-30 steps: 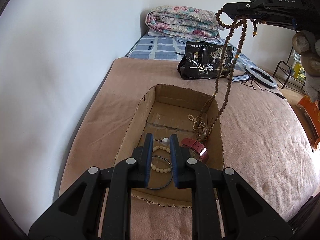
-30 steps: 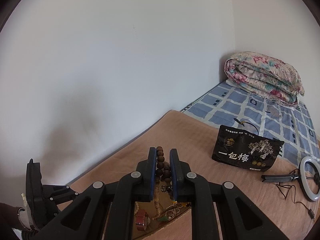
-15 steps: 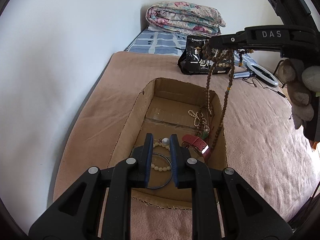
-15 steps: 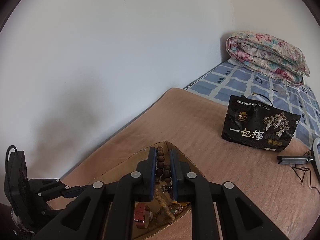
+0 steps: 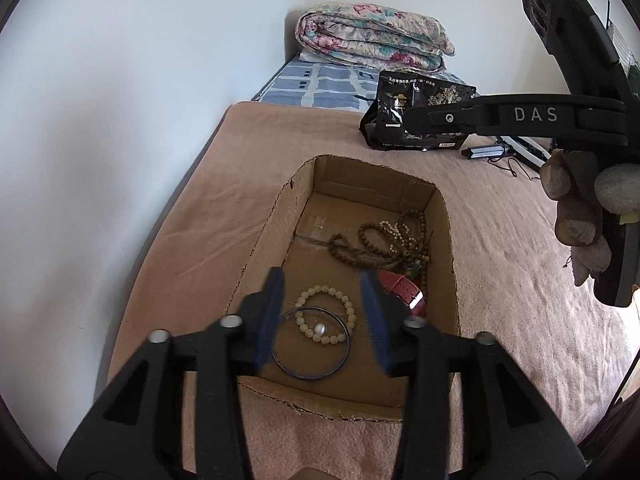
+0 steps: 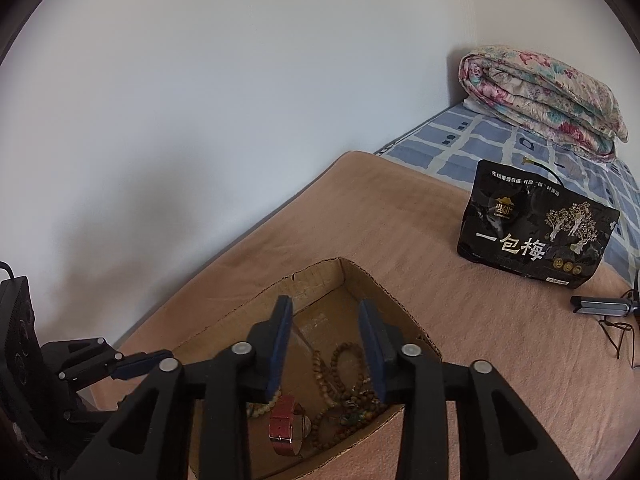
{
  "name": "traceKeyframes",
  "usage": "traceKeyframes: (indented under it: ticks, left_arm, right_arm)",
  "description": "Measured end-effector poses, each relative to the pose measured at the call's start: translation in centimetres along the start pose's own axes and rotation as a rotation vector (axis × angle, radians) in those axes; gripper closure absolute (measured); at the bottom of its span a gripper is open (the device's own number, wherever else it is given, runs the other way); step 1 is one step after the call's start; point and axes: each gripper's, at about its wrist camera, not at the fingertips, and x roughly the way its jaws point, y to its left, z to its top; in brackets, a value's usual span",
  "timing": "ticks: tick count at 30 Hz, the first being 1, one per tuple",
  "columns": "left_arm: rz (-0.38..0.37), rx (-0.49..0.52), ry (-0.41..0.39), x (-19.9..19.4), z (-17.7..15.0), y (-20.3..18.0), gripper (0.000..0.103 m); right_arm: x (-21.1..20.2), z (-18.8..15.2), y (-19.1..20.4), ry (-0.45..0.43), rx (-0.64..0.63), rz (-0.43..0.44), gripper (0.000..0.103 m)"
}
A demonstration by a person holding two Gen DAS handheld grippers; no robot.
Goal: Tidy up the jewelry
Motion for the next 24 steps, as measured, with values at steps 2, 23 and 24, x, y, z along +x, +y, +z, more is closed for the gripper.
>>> traceKeyframes:
  ticks: [2,23,24]
  left_arm:
    - [0.001,-0.007,-0.018,-0.4,0.1,0.0,0.043]
    - [0.034,0.038,-0.078,-3.6,1.0,-1.8,0.035]
    - [0.034,0.042,-0.085,-4.1,1.0,-2.0,0.035]
  right_arm:
    - [-0.4,0.0,0.2,-0.01,-0.003,-0.03,0.024]
    - [-5.5,-1.2,0.4,-0.067,0.046,-0.126,0.002]
    - [-6.2,-1.3,0.5,-0.076,0.04,-0.133,0.002]
